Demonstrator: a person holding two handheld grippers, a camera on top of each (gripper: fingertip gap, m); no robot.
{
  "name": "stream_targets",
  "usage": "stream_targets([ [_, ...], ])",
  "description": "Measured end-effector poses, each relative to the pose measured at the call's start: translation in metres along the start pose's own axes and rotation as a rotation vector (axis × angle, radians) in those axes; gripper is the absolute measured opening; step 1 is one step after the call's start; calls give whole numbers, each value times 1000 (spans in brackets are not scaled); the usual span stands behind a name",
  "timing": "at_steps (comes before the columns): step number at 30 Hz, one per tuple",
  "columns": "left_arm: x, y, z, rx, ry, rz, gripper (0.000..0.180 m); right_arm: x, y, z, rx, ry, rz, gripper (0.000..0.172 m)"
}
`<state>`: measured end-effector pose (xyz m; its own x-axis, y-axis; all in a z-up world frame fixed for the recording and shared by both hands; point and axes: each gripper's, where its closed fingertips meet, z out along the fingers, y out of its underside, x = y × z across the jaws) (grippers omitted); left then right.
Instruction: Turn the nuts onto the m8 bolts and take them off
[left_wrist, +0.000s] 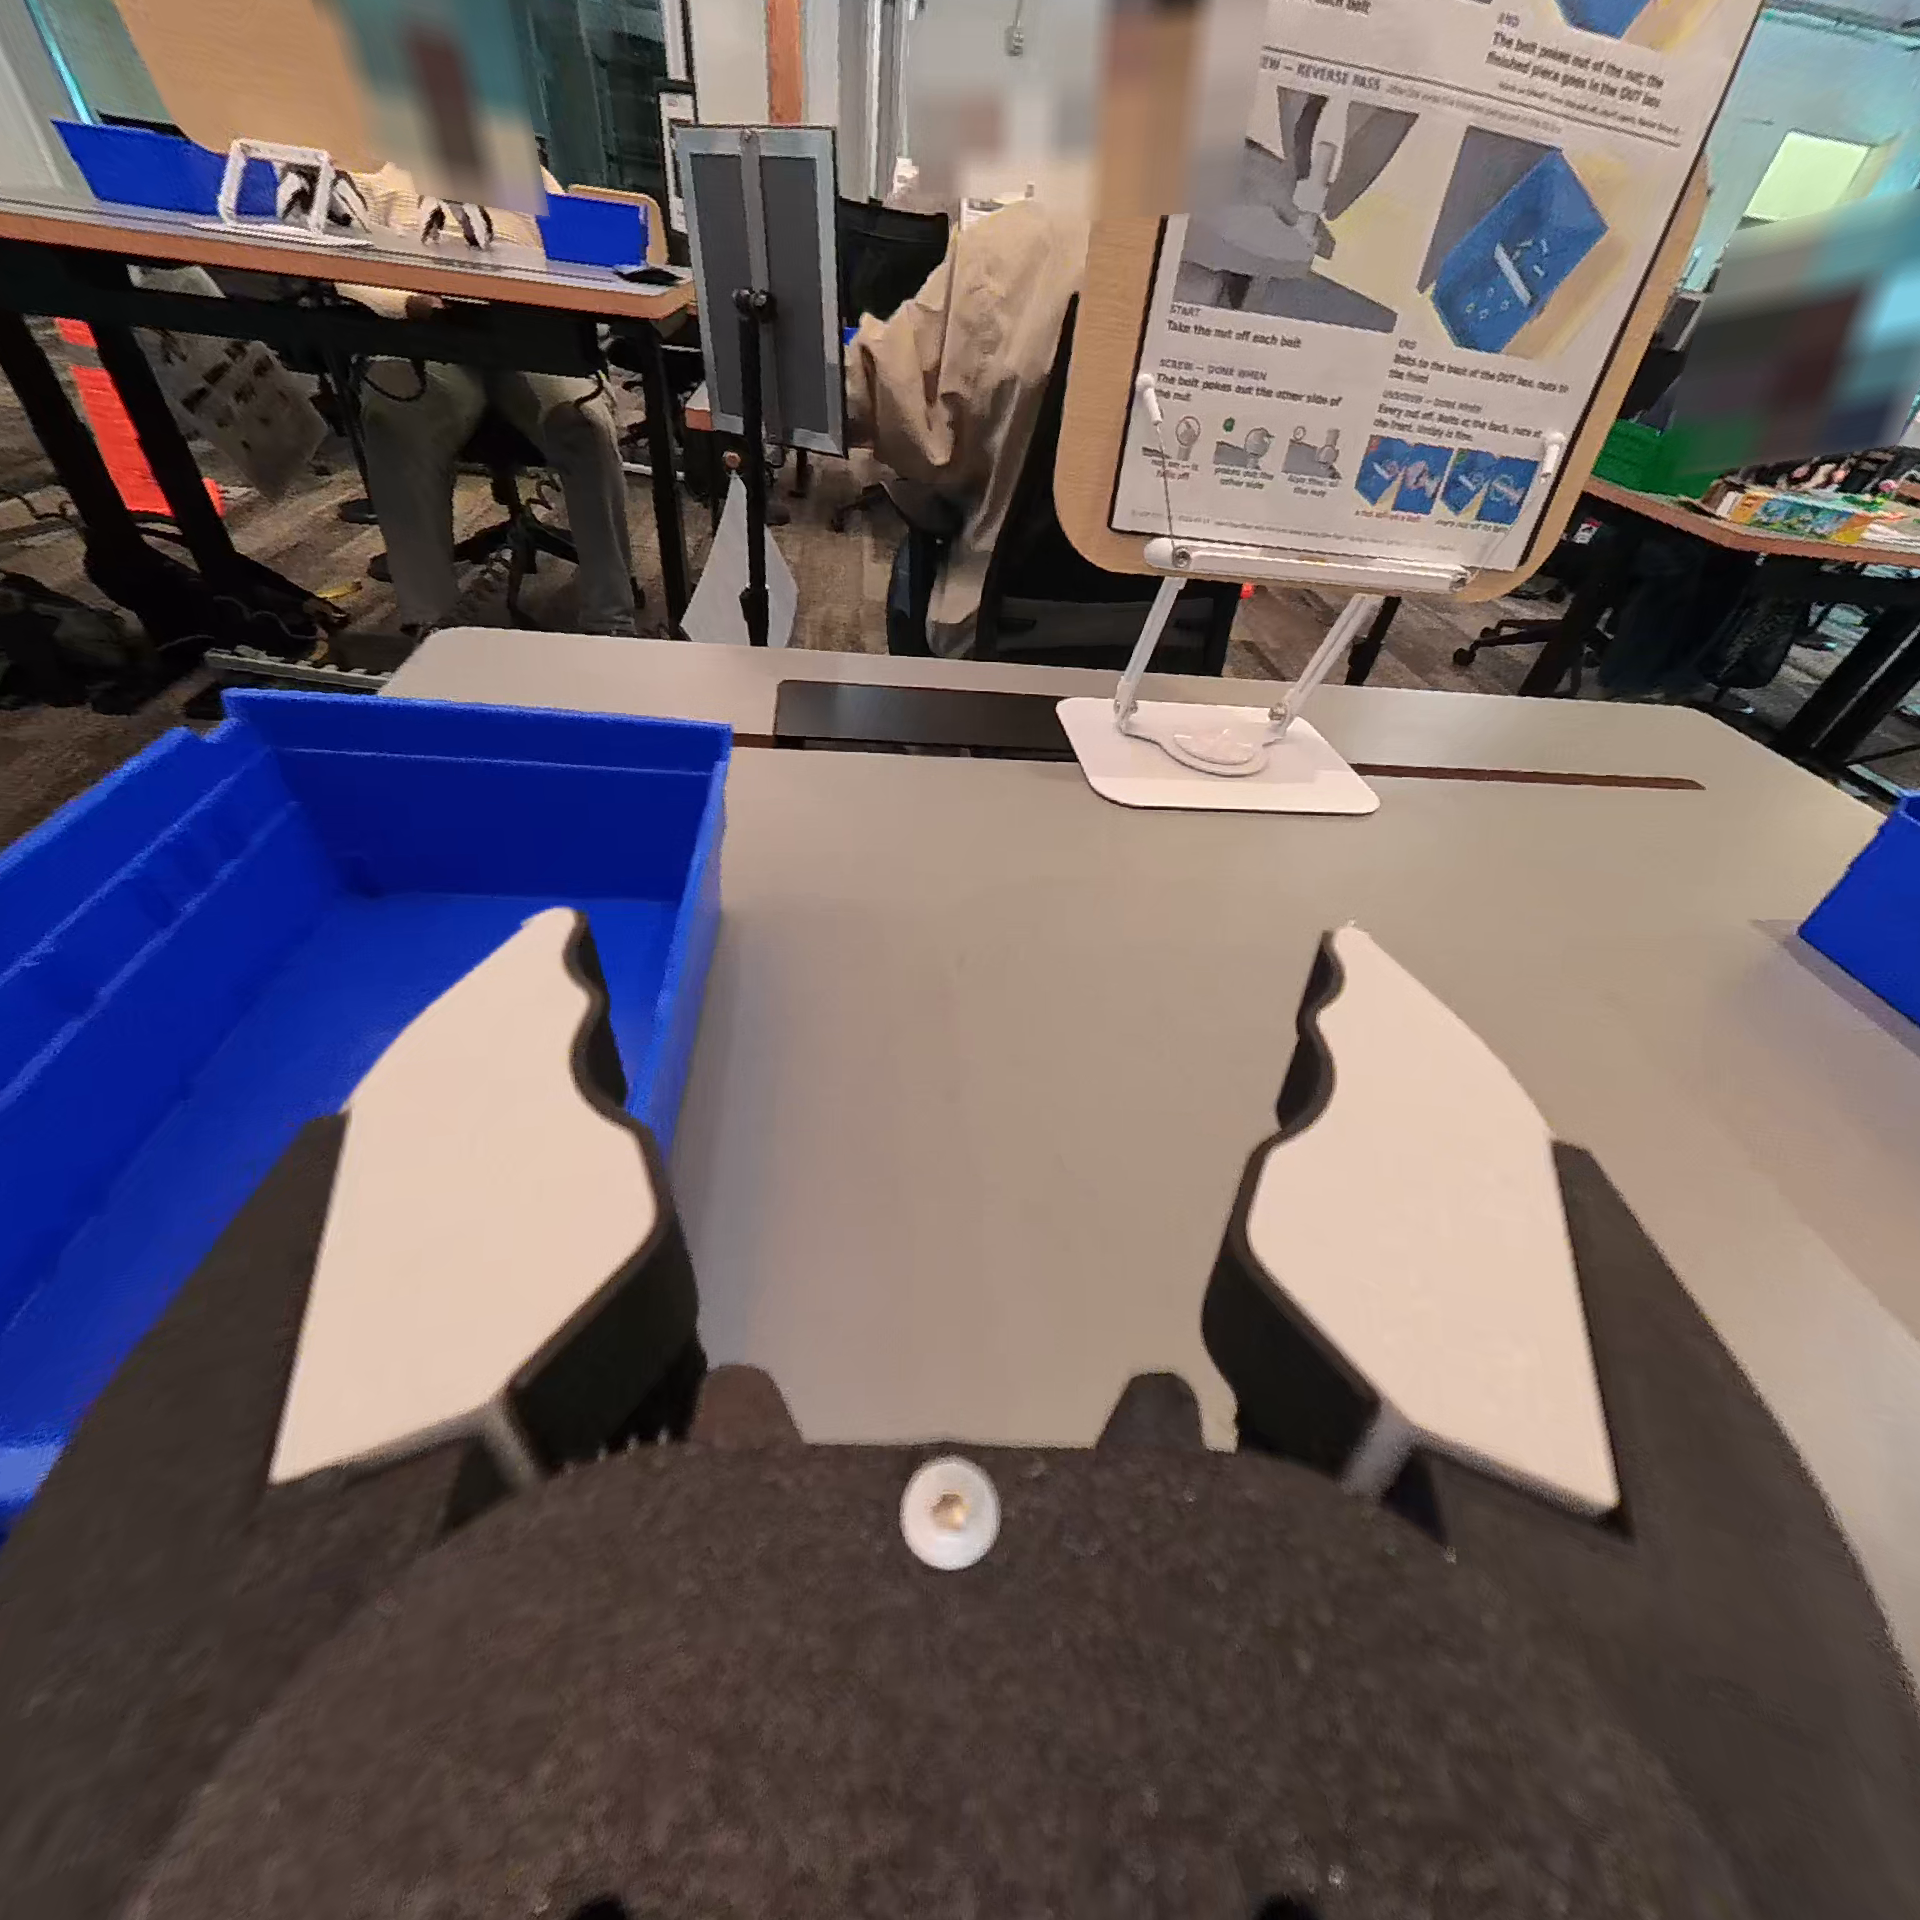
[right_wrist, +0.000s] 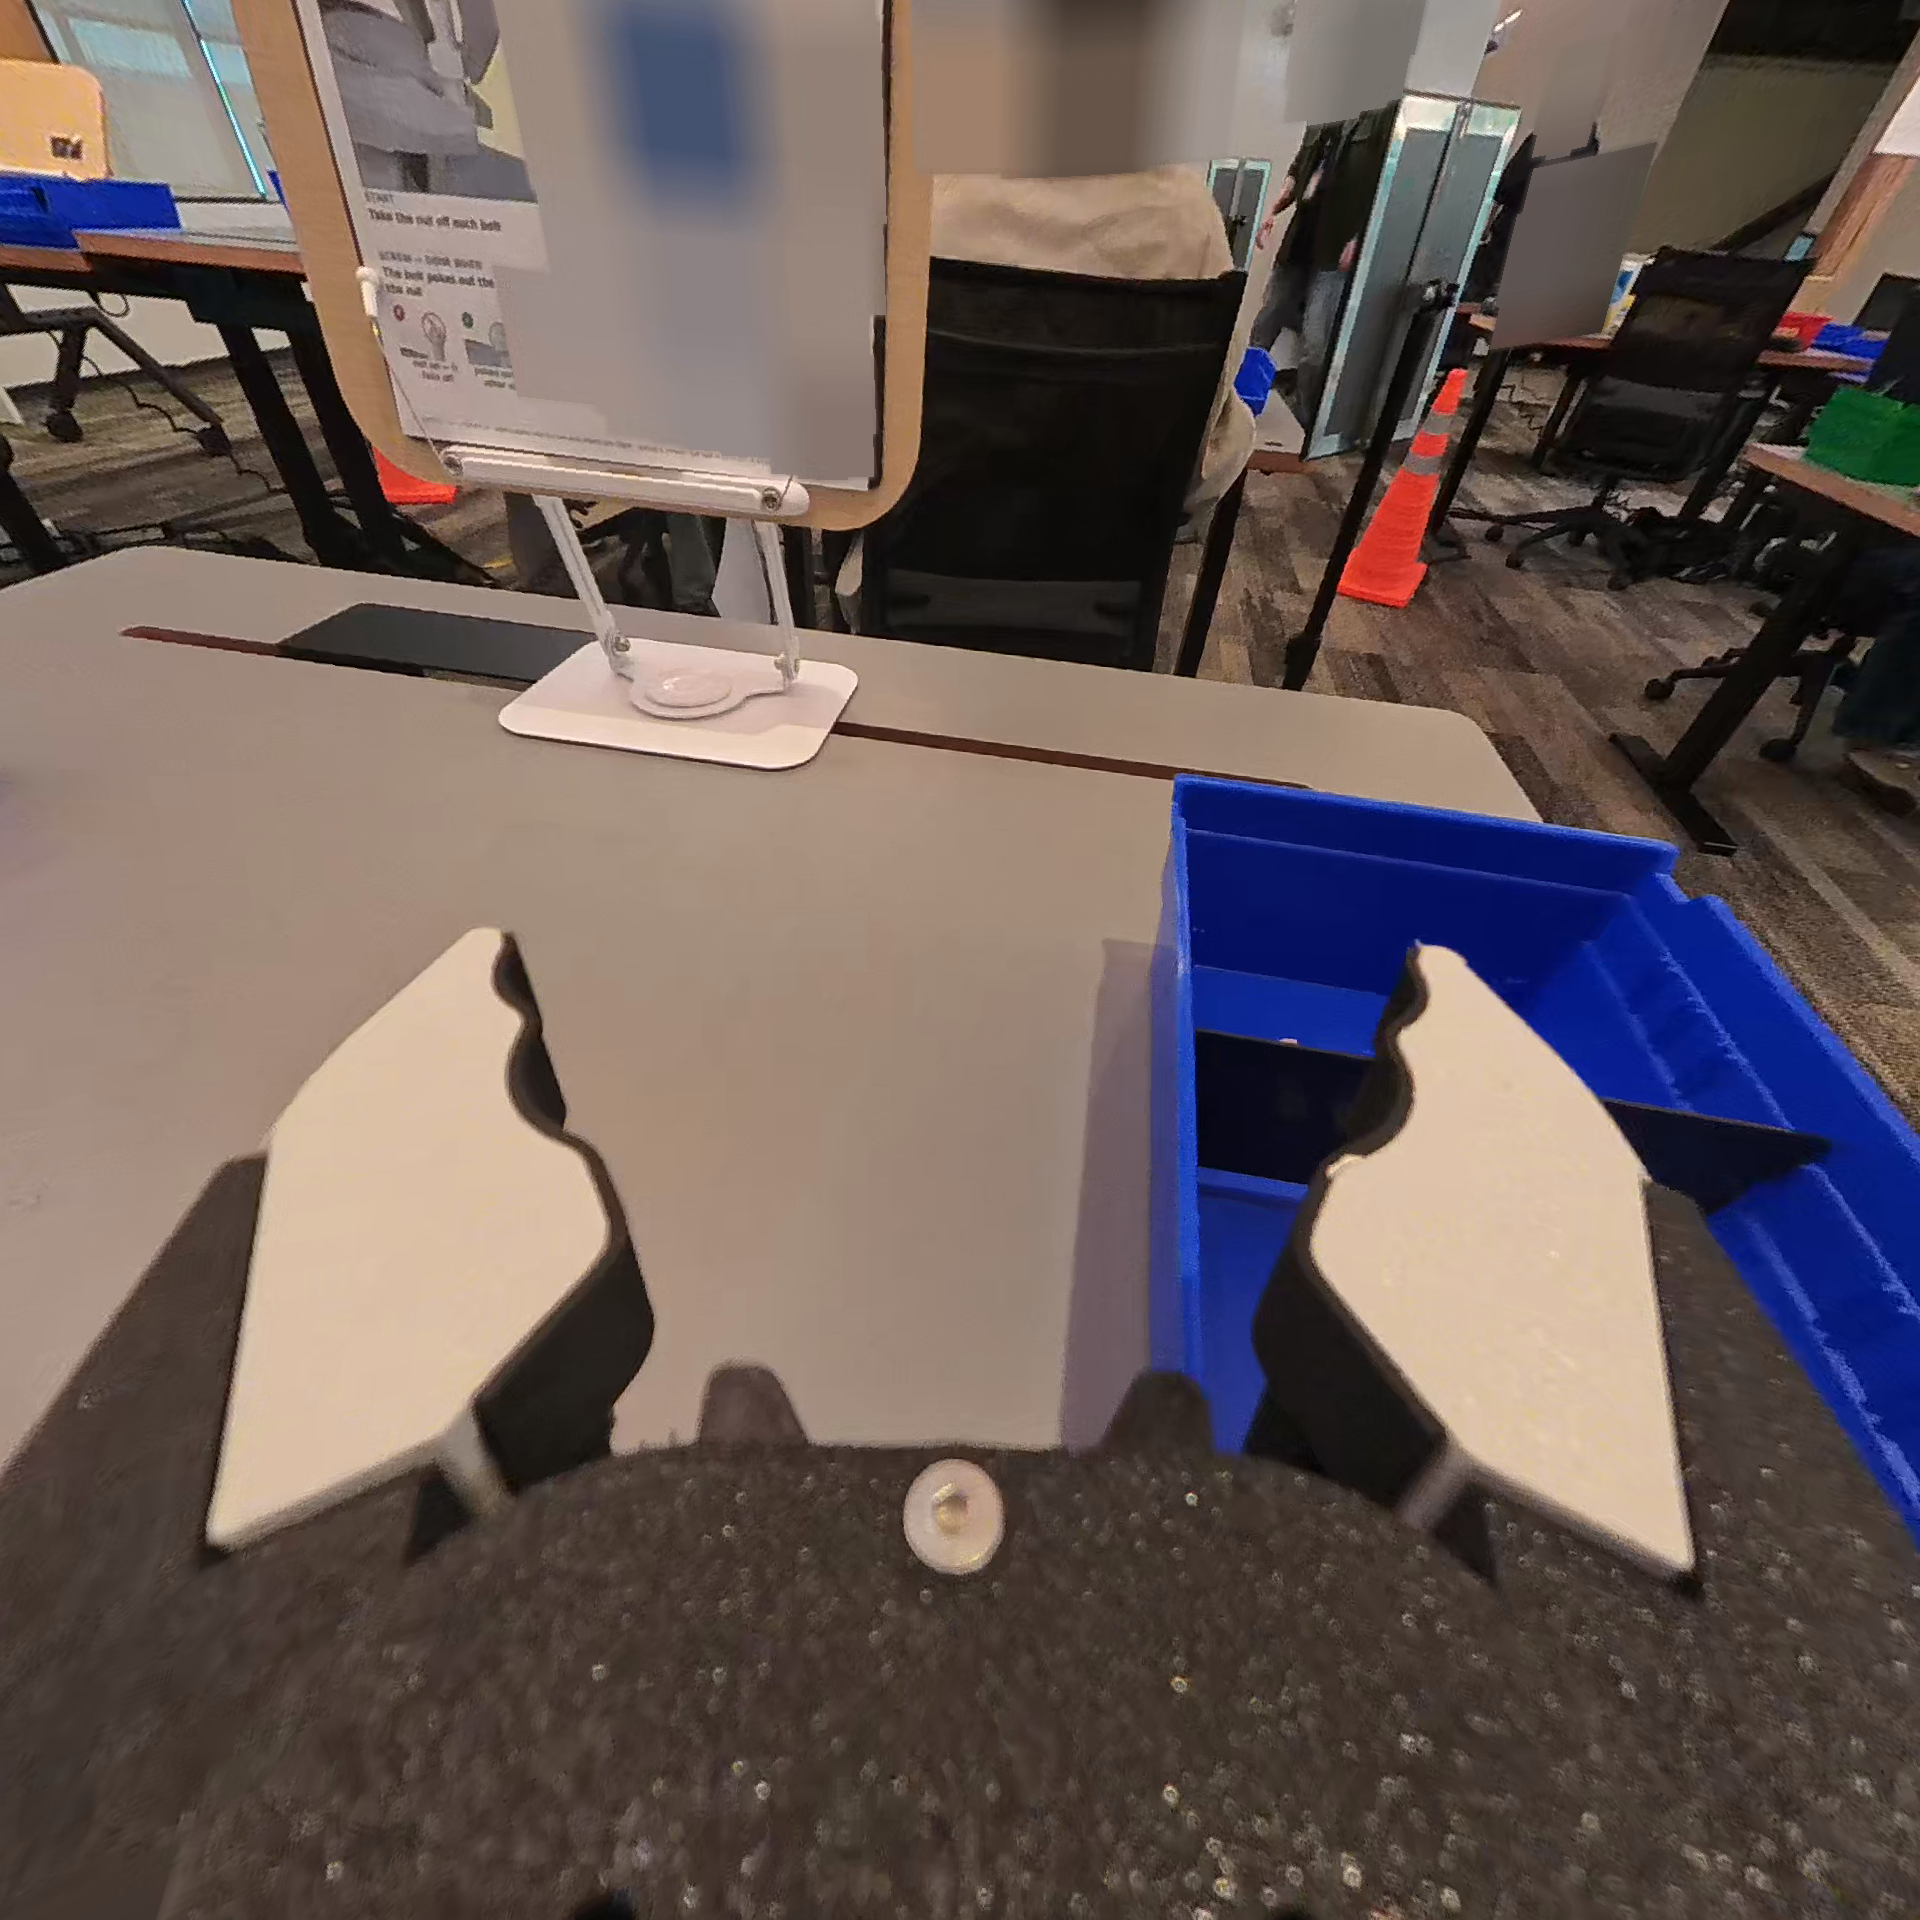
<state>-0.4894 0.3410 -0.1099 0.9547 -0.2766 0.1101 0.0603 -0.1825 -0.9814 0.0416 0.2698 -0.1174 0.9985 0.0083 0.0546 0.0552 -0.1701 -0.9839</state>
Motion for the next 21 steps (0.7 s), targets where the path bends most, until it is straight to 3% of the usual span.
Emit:
stream_targets([
  [10,32,26,22,-78,102,22,123,17,16,-5,-62,24,5,143],
  [21,31,33,22,-86,116,7,123,52,43,6,-192,44,9,125],
])
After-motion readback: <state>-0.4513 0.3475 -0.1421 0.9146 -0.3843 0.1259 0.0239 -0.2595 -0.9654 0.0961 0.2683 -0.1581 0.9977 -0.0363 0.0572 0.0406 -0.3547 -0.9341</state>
